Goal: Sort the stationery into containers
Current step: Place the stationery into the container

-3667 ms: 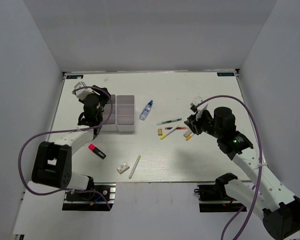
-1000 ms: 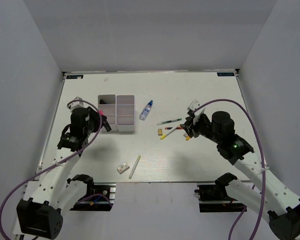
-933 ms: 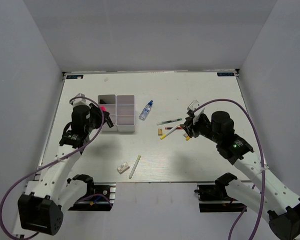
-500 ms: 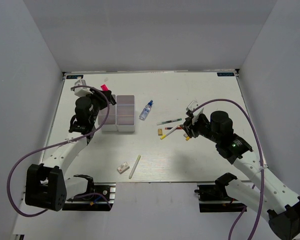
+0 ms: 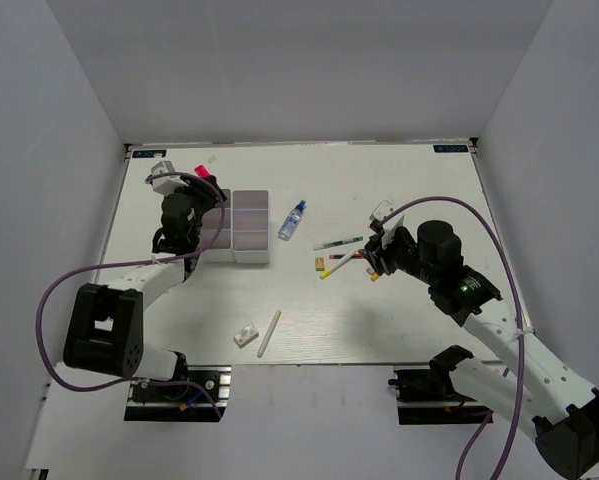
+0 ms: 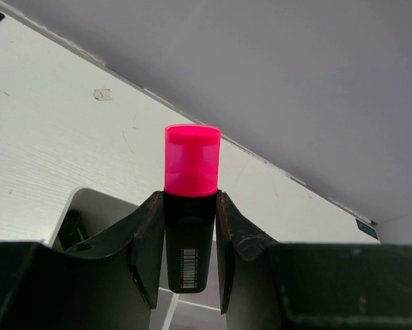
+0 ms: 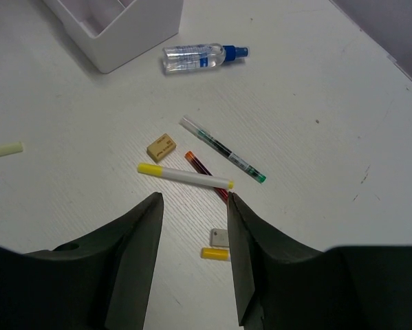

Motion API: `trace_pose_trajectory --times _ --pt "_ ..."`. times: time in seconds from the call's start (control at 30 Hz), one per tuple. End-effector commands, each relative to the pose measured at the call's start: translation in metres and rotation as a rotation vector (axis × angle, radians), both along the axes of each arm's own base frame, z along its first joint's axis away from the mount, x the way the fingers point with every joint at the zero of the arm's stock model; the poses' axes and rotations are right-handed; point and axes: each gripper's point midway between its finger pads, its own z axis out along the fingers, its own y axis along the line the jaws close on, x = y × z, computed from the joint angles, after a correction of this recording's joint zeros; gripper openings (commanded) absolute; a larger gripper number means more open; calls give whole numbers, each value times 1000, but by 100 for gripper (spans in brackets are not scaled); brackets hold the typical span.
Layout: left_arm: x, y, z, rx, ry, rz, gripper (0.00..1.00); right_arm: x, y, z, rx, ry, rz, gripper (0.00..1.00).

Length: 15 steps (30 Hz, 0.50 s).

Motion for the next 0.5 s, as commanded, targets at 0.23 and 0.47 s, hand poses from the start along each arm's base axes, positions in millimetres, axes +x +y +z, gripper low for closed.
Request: trace_pose_trajectory --times 0.23,0.47 --pt "13 16 -2 99 -71 78 3 7 1 5 6 -40 -10 48" --pt "16 12 -18 104 -48 56 31 7 1 4 4 -39 -13 48"
